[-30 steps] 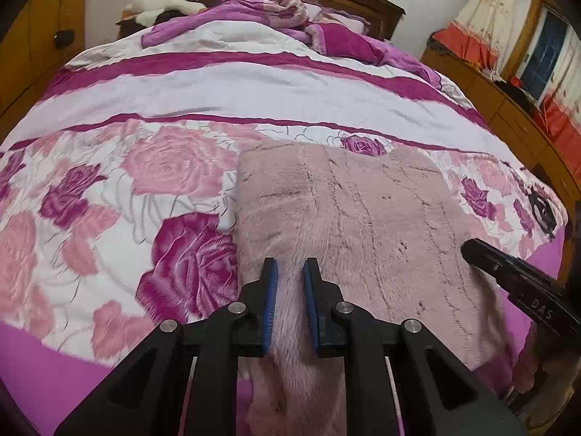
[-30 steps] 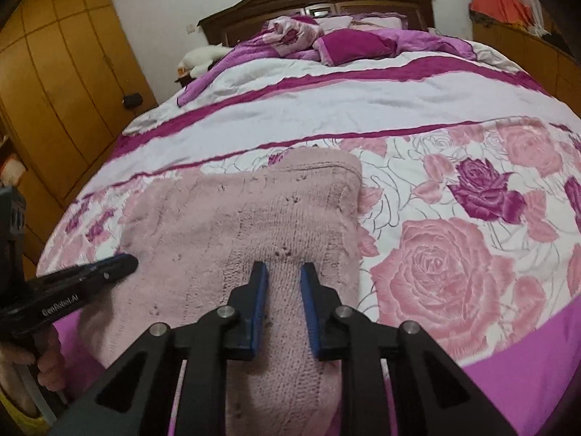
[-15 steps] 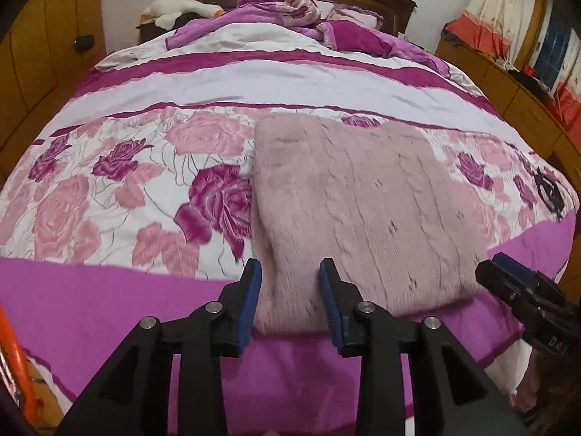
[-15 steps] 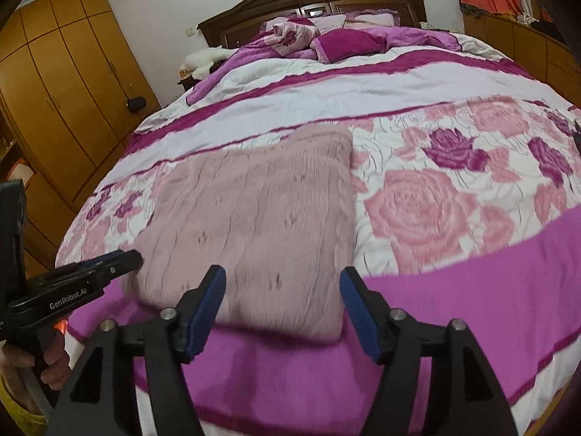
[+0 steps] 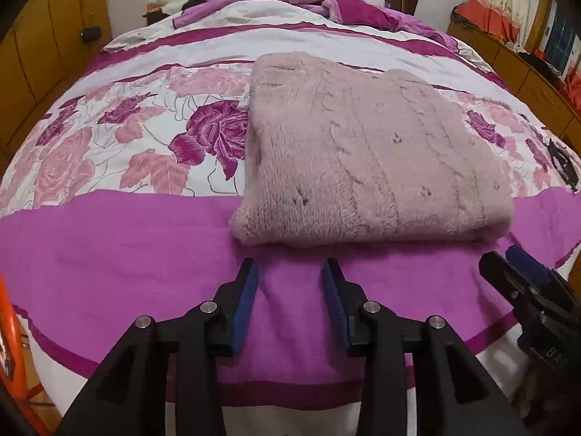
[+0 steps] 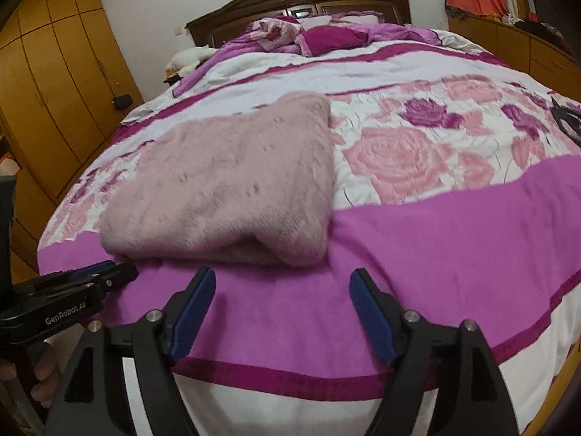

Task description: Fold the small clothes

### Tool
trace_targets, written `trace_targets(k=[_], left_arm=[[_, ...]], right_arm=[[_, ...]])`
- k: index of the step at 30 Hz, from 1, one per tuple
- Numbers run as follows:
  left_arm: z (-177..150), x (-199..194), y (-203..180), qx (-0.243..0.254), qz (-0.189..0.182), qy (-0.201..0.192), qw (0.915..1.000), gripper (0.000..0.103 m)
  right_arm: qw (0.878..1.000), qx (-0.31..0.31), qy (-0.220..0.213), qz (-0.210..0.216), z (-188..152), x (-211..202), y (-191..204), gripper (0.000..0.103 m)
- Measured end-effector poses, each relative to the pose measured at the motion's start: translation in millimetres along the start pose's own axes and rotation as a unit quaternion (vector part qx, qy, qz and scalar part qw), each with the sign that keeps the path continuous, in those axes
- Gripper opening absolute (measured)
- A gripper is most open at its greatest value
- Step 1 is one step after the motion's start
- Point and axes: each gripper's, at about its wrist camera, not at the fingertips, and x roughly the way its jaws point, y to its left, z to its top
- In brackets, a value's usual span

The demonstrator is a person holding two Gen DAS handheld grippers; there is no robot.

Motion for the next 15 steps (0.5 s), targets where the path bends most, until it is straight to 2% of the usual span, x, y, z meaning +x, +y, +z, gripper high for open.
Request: trace_targets(k=[6,15], left_arm=[[-6.1,2.5,-2.2,0.003,0.009,-0.011,0.9999,0.017],[-9.2,6.5,-1.4,0.003,0.012,-0.017,0.9998,0.019]], right_arm=[[0.999,-0.035,-0.013,-0.024,-13.0,6.2,7.8,0.082],[0.999,-0.029,-0.014,-0.019,-14.9,9.8,4.7,0.085]])
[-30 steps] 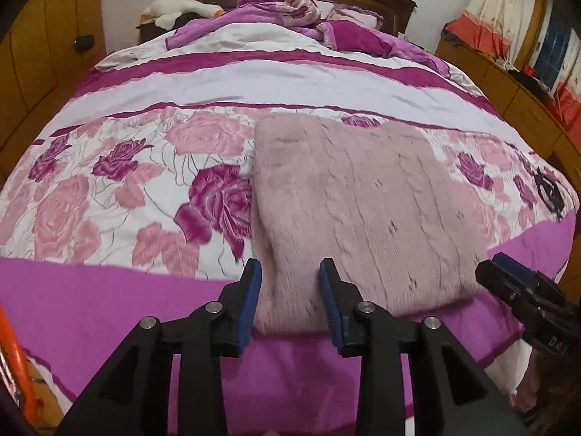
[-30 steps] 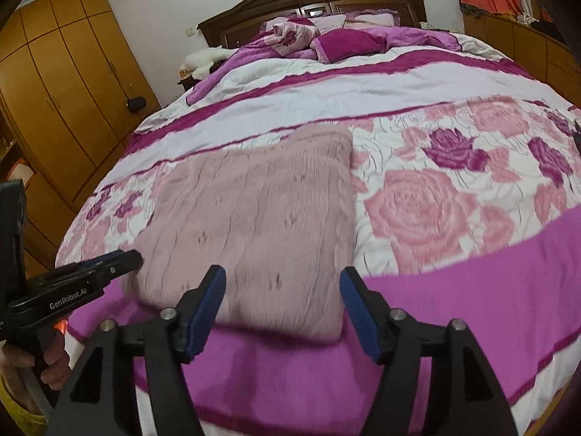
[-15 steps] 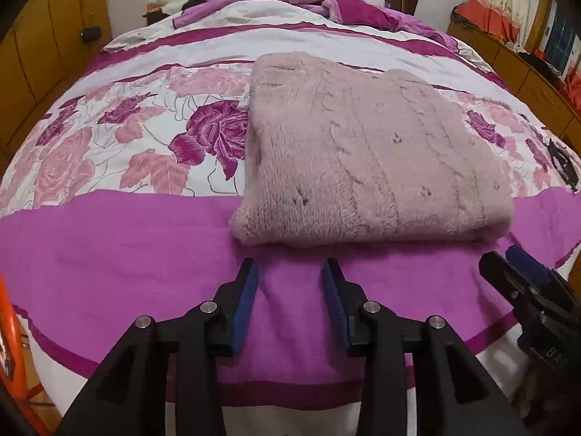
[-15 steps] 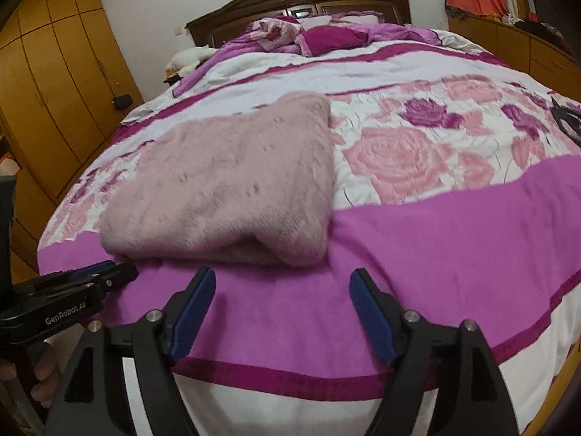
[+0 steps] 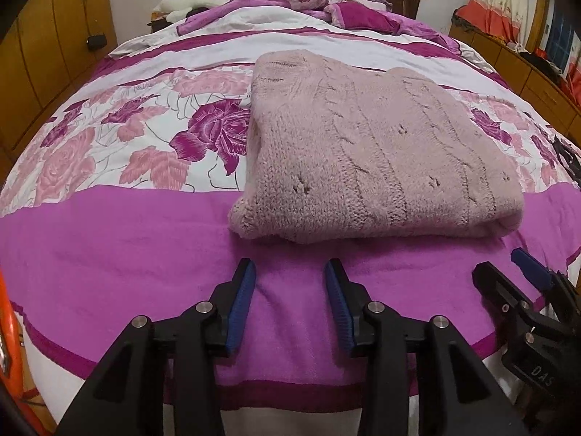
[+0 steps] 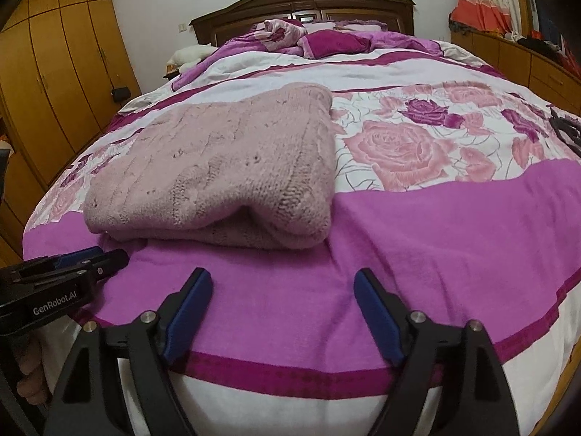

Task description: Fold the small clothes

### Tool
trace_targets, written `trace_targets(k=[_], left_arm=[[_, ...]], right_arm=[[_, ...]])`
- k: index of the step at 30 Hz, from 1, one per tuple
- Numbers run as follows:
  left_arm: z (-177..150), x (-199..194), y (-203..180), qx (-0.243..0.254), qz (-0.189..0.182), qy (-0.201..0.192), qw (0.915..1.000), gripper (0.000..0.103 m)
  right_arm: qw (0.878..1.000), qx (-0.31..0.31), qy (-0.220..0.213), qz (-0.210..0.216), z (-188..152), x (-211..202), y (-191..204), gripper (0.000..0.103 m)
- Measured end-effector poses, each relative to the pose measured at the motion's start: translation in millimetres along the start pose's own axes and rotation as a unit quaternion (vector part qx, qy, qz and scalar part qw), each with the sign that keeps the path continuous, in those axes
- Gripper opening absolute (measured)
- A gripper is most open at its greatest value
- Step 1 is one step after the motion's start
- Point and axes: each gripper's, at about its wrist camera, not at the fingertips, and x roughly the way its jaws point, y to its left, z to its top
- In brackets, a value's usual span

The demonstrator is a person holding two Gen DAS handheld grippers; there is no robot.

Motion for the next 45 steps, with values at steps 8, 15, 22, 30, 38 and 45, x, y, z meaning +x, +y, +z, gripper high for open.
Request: trace_targets(k=[8,15,22,30,38,45], left_arm=[[-1.1,2.2,-0.7,0.002,0.005,-0.003,1.0000,0.019],[-0.5,3.2,0.3,0.000,0.003,-0.001,1.0000,0.020],[-0.1,3.6,0.9,-0.002,0.003,-0.001,1.0000,0.020],[-0.2,4.0,1.3,-0.002,0.002,-0.001,1.0000,0.020],[-0.1,4.0,1.2,-0.002,0.003,-0.001,1.0000,0.020],[0.0,4.0,1.5,-0.002,0.003,-0.001,1.0000,0.020]], right_arm=[[1.000,-0.002,0.001,0.001,-0.8,1.5,1.4,0.087],[1.000,-0.002,0.001,0.001,-1.0,1.8,2.0,0.088],[1.000,-0.001,0.001,0.001,-1.1,1.8,2.3,0.088],[1.000,-0.002,0.001,0.001,-1.2,1.7,2.3,0.088],[1.000,-0.001,0.001,0.001,-1.2,1.7,2.4,0.088],[1.000,-0.001,0.001,0.001,-1.0,1.8,2.2,0.088]])
